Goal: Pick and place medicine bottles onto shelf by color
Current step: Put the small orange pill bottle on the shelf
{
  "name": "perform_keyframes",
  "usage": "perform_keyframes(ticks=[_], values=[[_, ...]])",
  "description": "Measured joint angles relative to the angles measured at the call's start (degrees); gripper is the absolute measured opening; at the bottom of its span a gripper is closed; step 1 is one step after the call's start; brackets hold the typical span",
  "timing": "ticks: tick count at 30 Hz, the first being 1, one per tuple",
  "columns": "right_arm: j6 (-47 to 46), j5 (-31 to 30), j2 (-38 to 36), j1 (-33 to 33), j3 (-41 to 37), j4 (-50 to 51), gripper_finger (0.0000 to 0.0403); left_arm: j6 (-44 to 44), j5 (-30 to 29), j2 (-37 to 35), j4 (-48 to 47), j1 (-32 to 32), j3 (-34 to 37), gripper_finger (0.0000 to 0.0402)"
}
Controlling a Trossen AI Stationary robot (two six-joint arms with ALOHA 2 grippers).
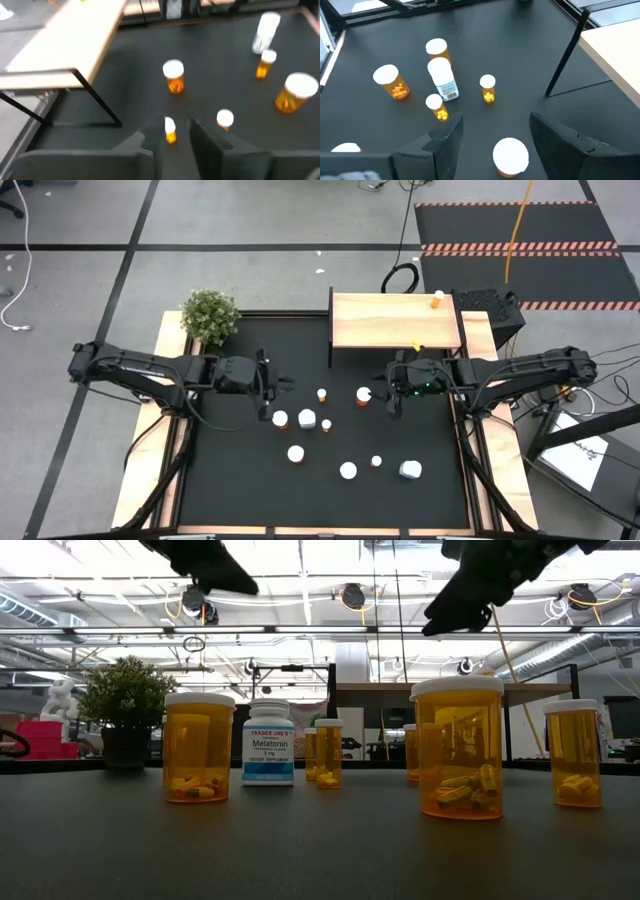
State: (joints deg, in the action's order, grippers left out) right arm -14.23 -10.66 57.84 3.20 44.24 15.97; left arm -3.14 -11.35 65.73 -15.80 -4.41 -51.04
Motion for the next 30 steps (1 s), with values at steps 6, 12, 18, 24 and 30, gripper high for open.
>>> perform_keyframes(ticks=[6, 12, 18, 24, 30], values=[[2.05, 0.16, 0.0, -0.07, -0.05, -0.65, 0.0224, -1.04, -0.01, 5.64, 4.56, -0.12, -0.1, 0.0178], [3.45, 0.29, 0.02, -0.02, -0.07, 0.24, 0.0224, 0.61, 1.8, 12.43, 2.09, -0.12, -6.26, 0.0221], [5.69, 0.27, 0.0, -0.02, -0.07, 0.16, 0.0224, 1.87, 5.31, 19.49, -3.39, -0.43, -12.41, 0.0225], [5.91, 0.27, 0.02, -0.02, -0.07, 0.21, 0.0224, 0.07, 9.84, 25.96, -2.19, -0.61, -15.03, 0.0225], [5.82, 0.25, 0.0, -0.02, -0.07, -0.35, 0.0224, -1.24, 14.16, 30.73, -2.07, -0.58, -14.92, 0.023]])
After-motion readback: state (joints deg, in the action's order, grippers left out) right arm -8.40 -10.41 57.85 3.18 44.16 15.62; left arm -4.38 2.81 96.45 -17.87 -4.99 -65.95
